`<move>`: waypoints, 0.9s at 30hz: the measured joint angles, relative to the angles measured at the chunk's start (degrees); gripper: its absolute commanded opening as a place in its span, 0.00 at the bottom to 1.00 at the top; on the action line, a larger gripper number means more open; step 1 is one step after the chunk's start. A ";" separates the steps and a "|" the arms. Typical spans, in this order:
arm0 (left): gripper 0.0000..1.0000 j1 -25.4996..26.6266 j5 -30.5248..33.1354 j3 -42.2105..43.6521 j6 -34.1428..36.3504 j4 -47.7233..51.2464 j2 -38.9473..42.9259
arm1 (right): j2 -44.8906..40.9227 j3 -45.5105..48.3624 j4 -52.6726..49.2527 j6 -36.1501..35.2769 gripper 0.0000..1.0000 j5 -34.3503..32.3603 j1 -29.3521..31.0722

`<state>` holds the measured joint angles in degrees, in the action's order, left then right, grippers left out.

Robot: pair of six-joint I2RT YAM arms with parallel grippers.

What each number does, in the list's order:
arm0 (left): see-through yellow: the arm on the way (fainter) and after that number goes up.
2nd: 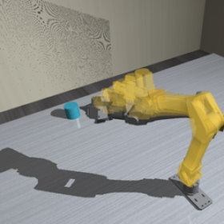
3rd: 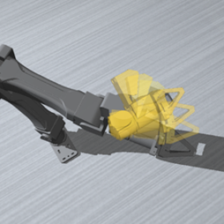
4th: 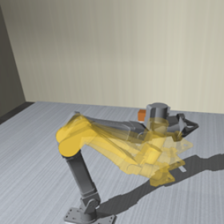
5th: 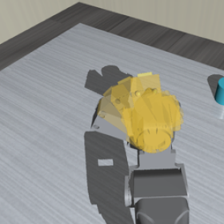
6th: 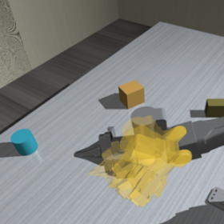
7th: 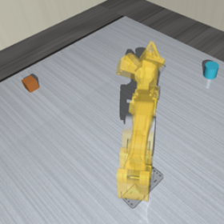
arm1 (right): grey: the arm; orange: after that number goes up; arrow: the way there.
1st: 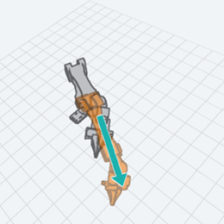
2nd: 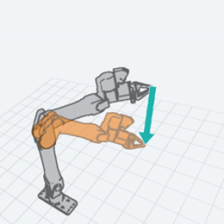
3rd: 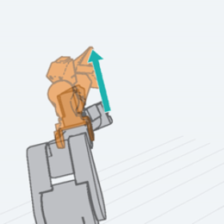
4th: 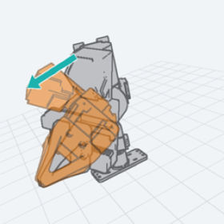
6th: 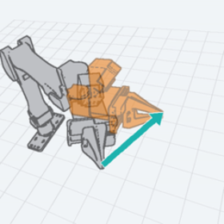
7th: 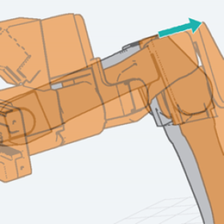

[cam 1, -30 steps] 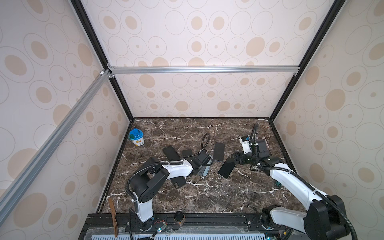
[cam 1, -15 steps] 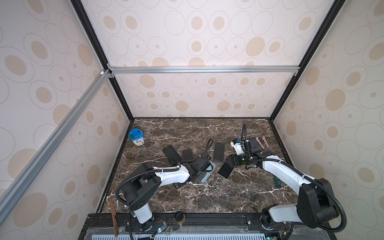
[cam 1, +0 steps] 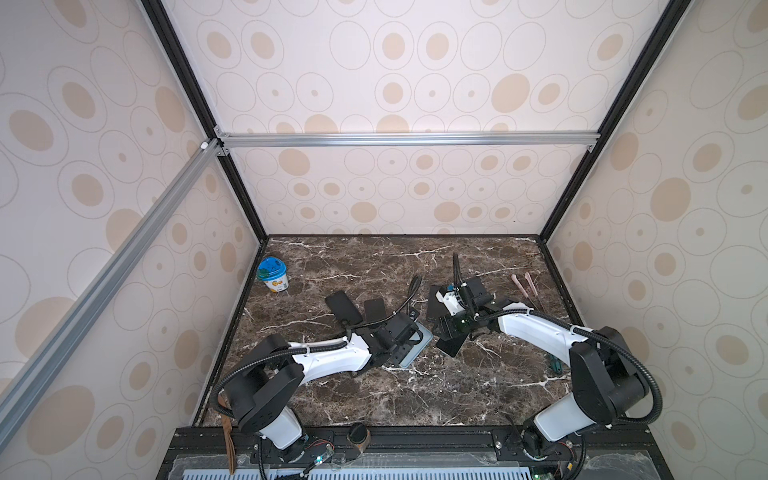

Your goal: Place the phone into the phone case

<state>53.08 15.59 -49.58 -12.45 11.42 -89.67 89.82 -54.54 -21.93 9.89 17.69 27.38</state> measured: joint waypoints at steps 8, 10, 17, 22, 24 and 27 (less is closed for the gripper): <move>0.75 -0.04 -1.68 -0.68 -17.75 3.78 5.79 | 7.80 -4.76 0.66 -0.20 0.50 -3.04 0.83; 0.76 -0.04 -2.47 0.63 -20.76 3.82 7.78 | 9.20 -5.53 0.79 -0.42 0.50 -3.17 1.14; 0.77 -0.07 -4.74 6.75 -28.06 3.87 13.70 | 12.57 -7.32 0.50 -1.25 0.47 -3.41 2.14; 0.77 -0.09 -5.95 9.51 -31.06 3.87 14.25 | 14.40 -8.90 0.02 -1.53 0.45 -4.22 3.30; 0.77 -0.09 -6.32 10.21 -31.87 3.82 14.45 | 14.93 -9.75 -0.33 -1.60 0.43 -4.55 3.93; 0.76 -0.09 -6.58 11.04 -32.76 3.63 15.04 | 16.00 -11.34 -1.18 -1.92 0.41 -5.42 4.70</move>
<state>52.99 9.02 -38.54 -45.21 15.05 -74.63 105.82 -65.89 -23.11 7.97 12.27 32.08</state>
